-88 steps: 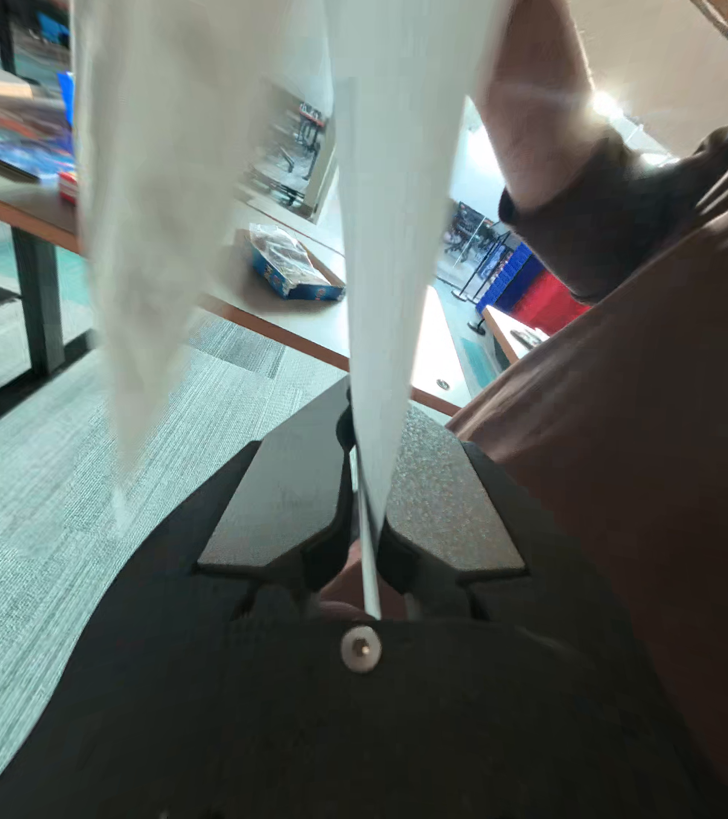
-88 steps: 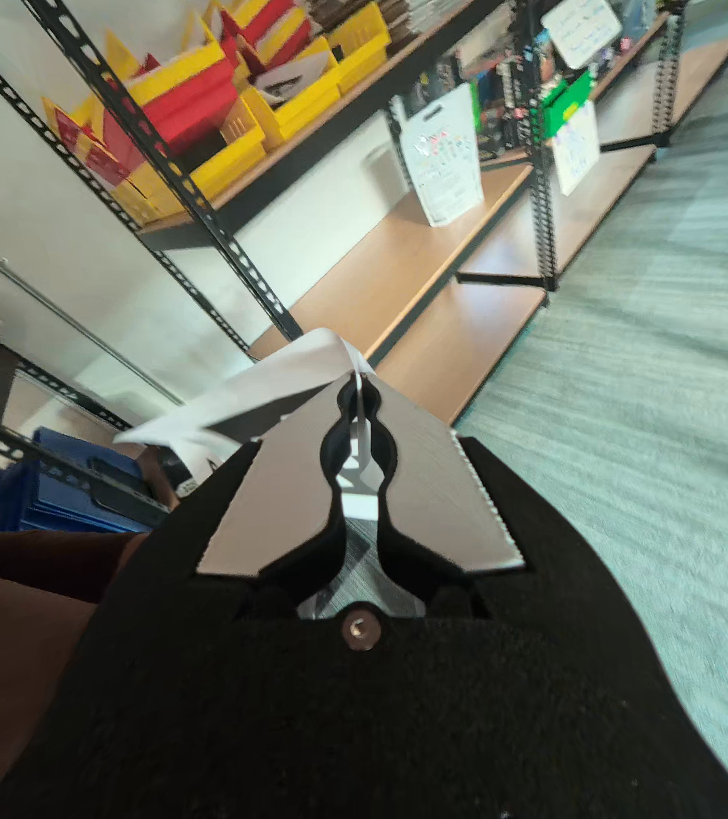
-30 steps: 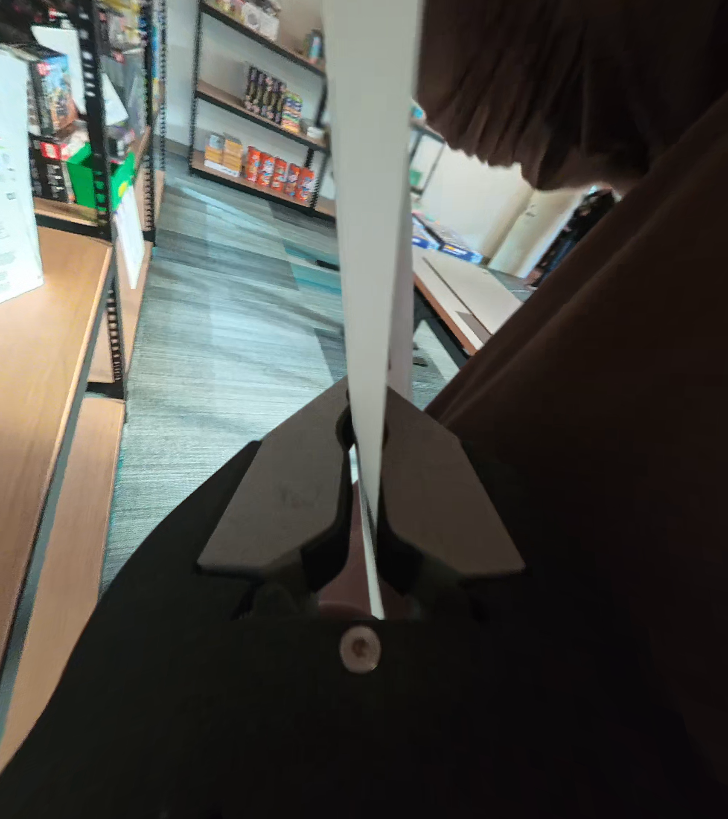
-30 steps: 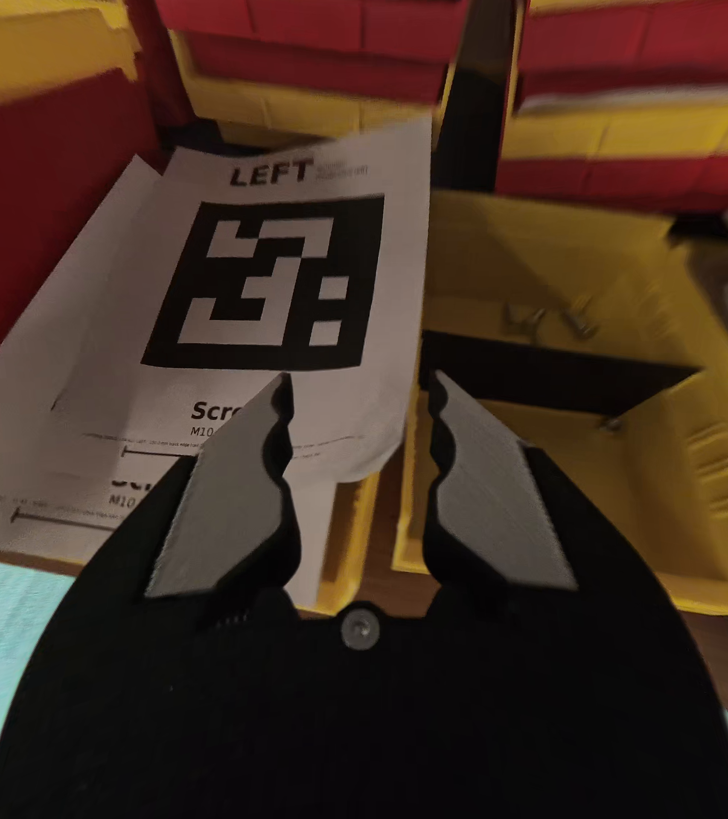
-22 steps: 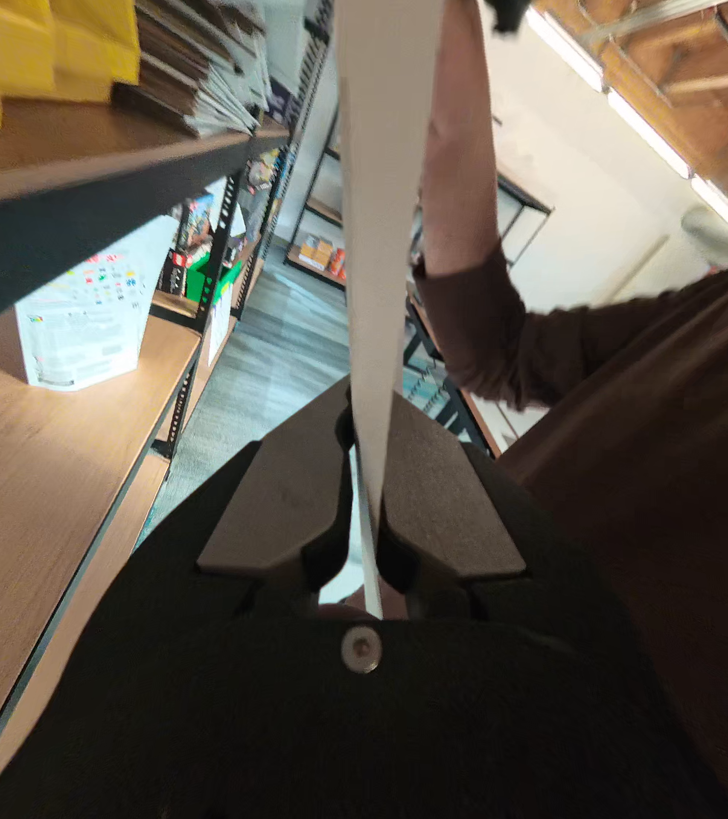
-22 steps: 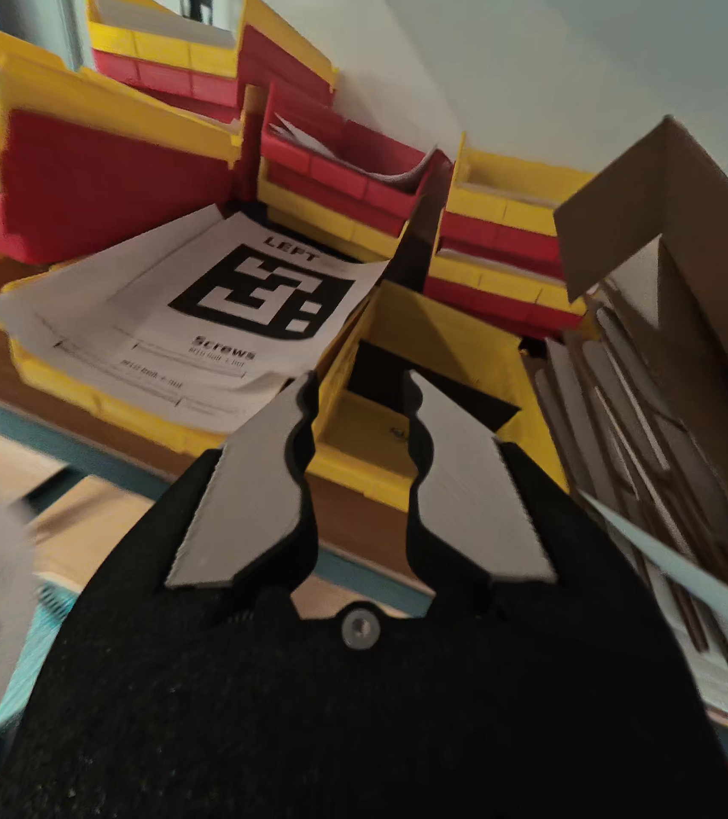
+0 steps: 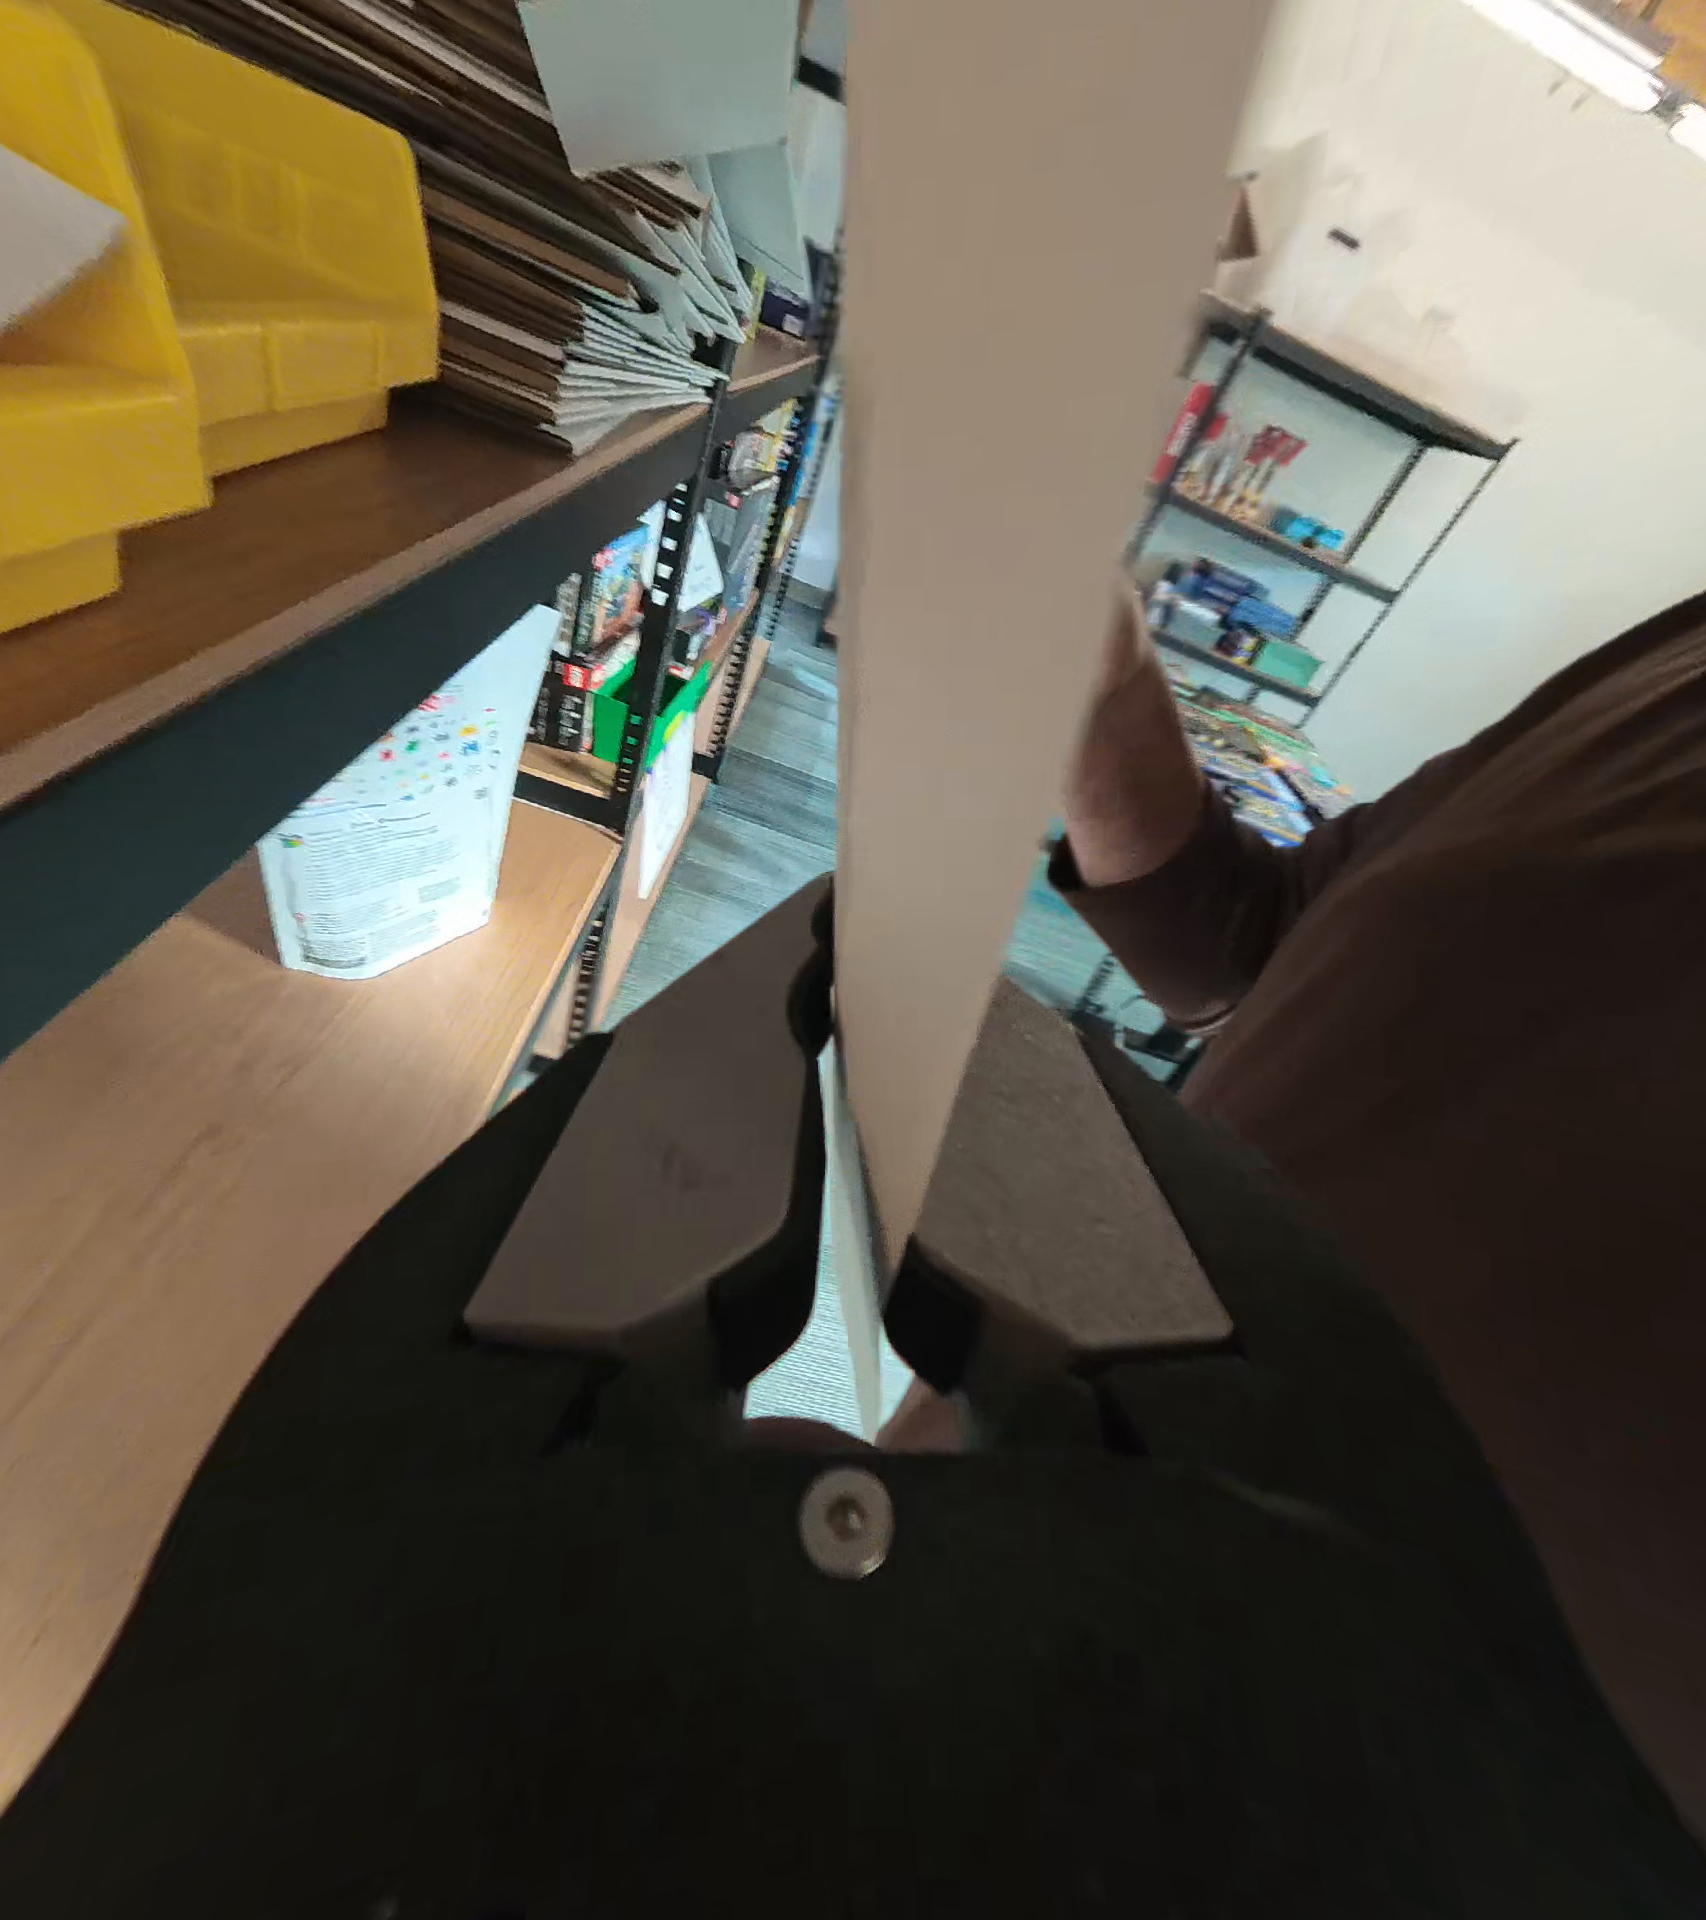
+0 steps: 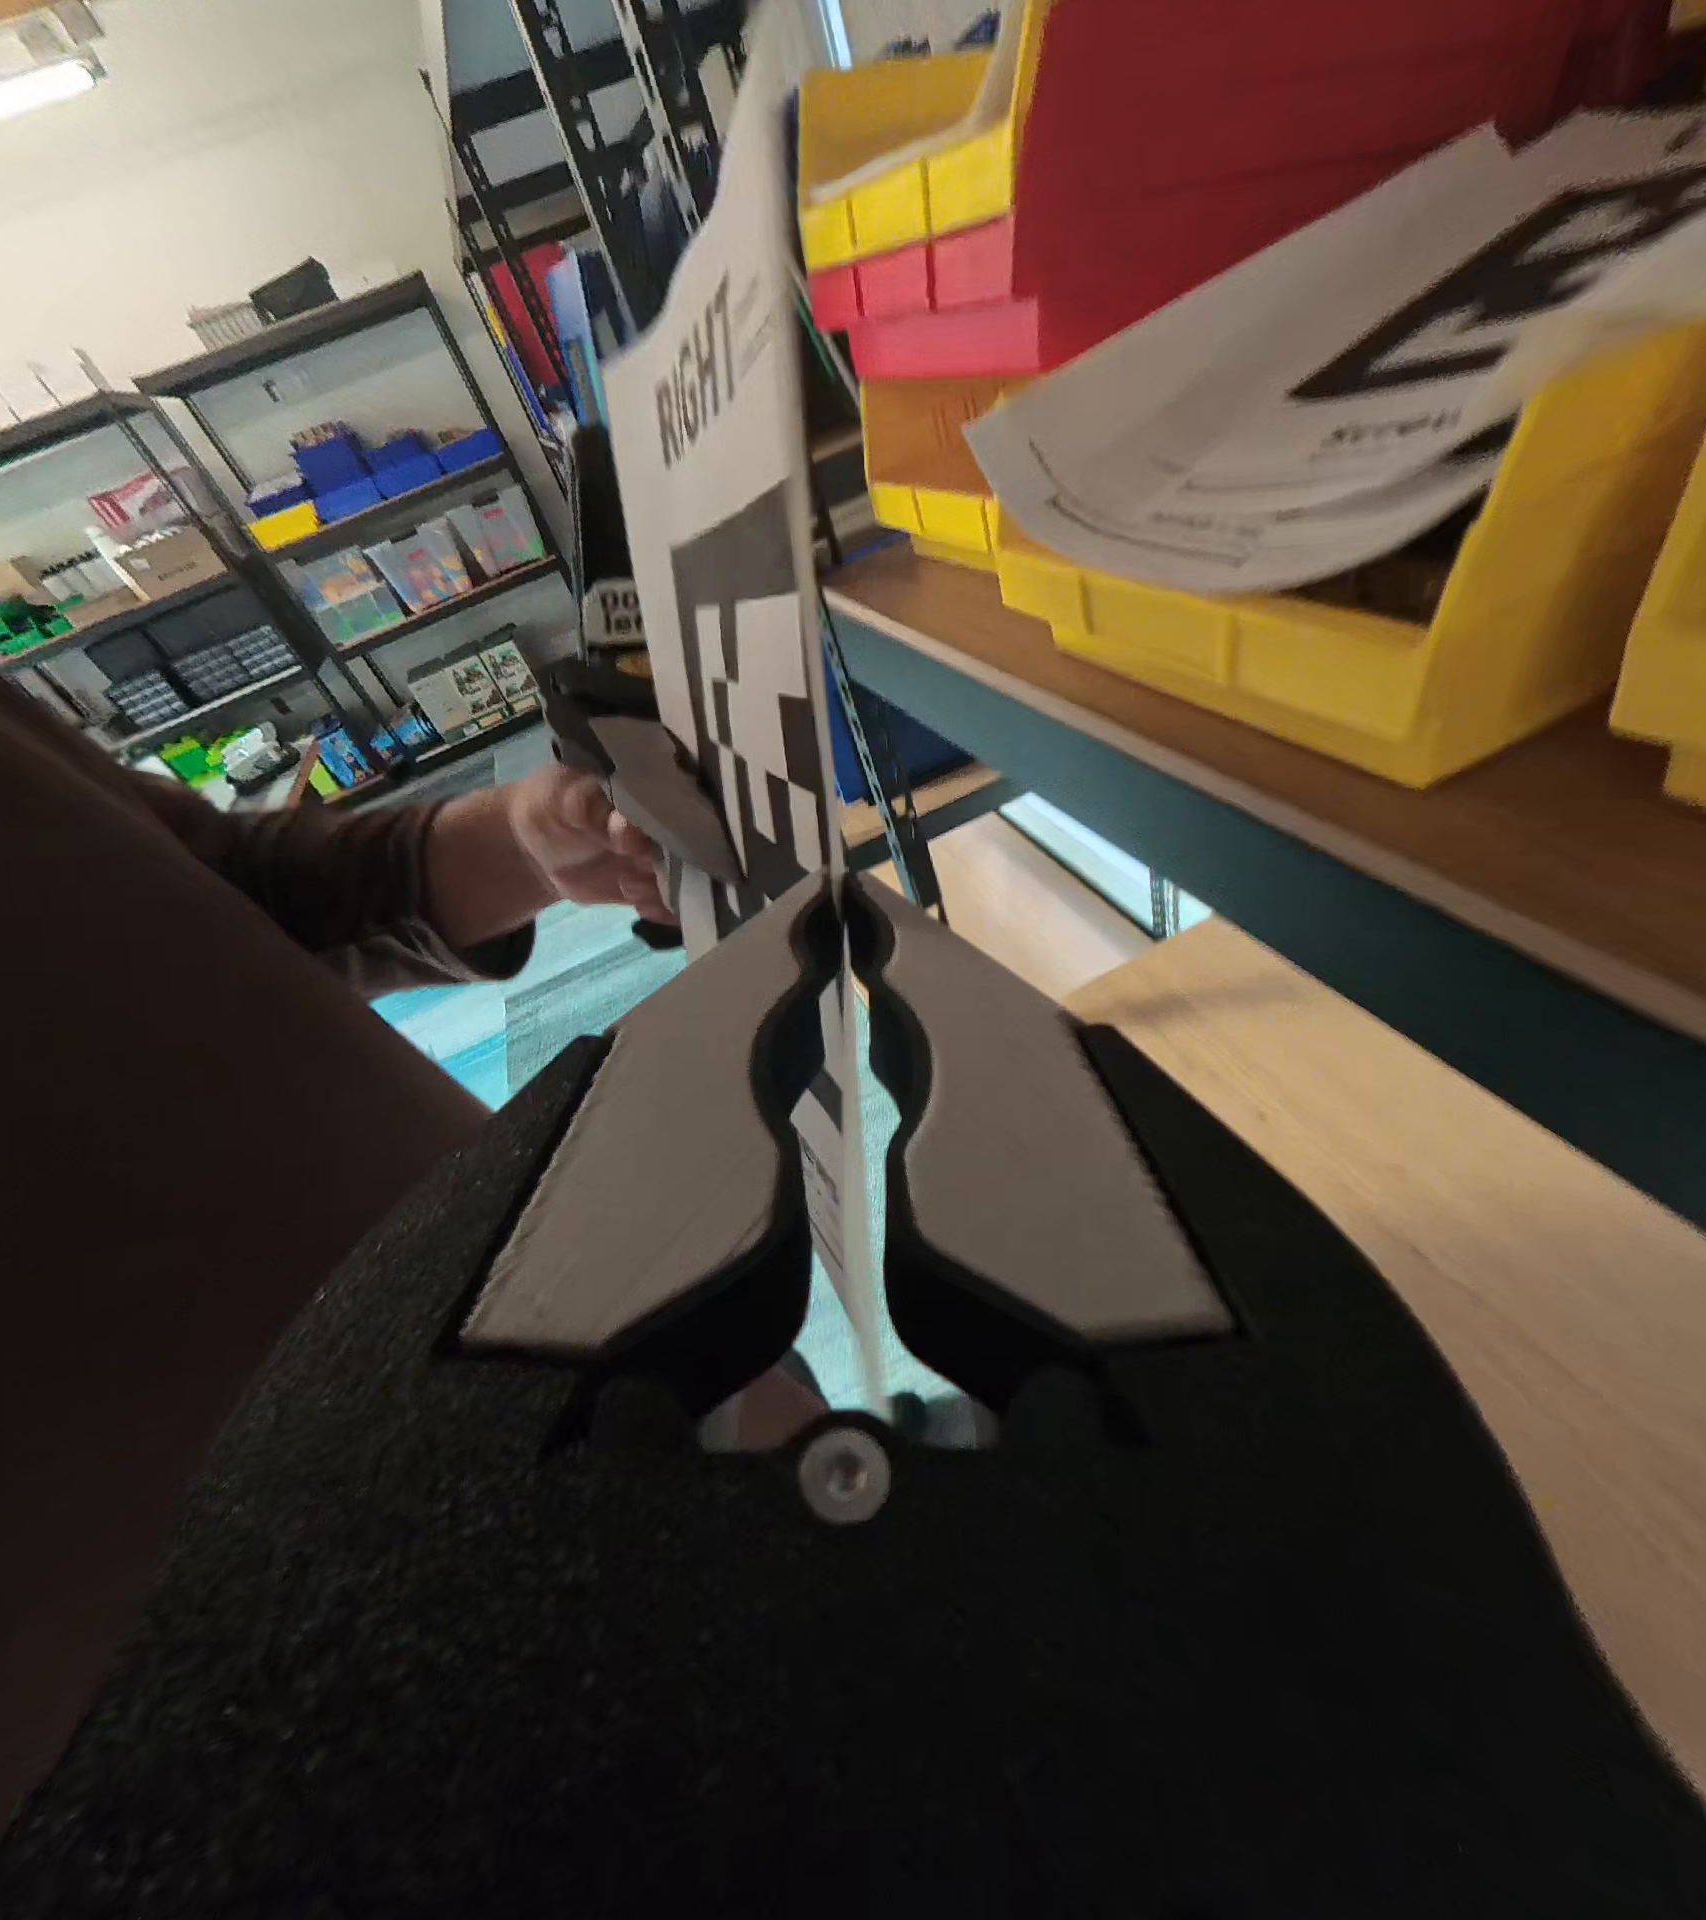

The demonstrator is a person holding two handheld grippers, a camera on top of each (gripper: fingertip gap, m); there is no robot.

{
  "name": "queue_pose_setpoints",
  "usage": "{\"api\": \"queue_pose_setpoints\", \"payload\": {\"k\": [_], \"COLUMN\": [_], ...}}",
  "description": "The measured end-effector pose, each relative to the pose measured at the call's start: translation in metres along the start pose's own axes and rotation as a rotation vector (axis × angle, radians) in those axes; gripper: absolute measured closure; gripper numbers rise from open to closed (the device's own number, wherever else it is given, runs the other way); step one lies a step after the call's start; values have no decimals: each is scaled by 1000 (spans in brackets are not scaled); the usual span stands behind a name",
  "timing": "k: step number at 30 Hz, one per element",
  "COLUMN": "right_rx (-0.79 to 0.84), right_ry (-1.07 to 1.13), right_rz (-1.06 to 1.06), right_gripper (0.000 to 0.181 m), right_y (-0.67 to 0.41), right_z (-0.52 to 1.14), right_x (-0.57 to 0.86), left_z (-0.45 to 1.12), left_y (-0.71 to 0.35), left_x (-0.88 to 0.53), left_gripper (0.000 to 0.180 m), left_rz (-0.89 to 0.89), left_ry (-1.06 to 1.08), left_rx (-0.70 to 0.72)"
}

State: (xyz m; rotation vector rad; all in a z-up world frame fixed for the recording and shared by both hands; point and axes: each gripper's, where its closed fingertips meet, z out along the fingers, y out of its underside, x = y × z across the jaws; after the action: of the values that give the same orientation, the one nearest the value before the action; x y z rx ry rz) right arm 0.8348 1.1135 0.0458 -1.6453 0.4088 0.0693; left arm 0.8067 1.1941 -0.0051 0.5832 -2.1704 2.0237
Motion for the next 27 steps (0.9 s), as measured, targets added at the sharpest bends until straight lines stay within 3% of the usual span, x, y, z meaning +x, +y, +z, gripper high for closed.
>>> {"api": "queue_pose_setpoints", "payload": {"k": [2, 5, 9, 13, 20, 27], "right_rx": [61, 215, 383, 430, 271, -71], "right_ry": [9, -21, 59, 272, 540, 849], "right_rz": [-6, 66, 127, 155, 405, 396], "right_gripper": [181, 181, 181, 181, 181, 181], "right_y": [-26, -74, -134, -178, -206, -174], "right_z": [6, 2, 6, 37, 110, 139], "right_x": [1, 4, 22, 64, 172, 248], "left_z": [-12, -37, -74, -107, -180, -211], "left_y": [-1, 4, 28, 57, 98, 117], "left_x": [-6, -9, -23, -31, -62, -83], "left_gripper": [177, 155, 155, 155, 156, 157], "left_rz": [43, 71, 86, 39, 82, 122], "left_ry": [-37, -38, -60, -5, -18, -153], "left_rx": [-3, -31, -68, -81, -114, -93]}}
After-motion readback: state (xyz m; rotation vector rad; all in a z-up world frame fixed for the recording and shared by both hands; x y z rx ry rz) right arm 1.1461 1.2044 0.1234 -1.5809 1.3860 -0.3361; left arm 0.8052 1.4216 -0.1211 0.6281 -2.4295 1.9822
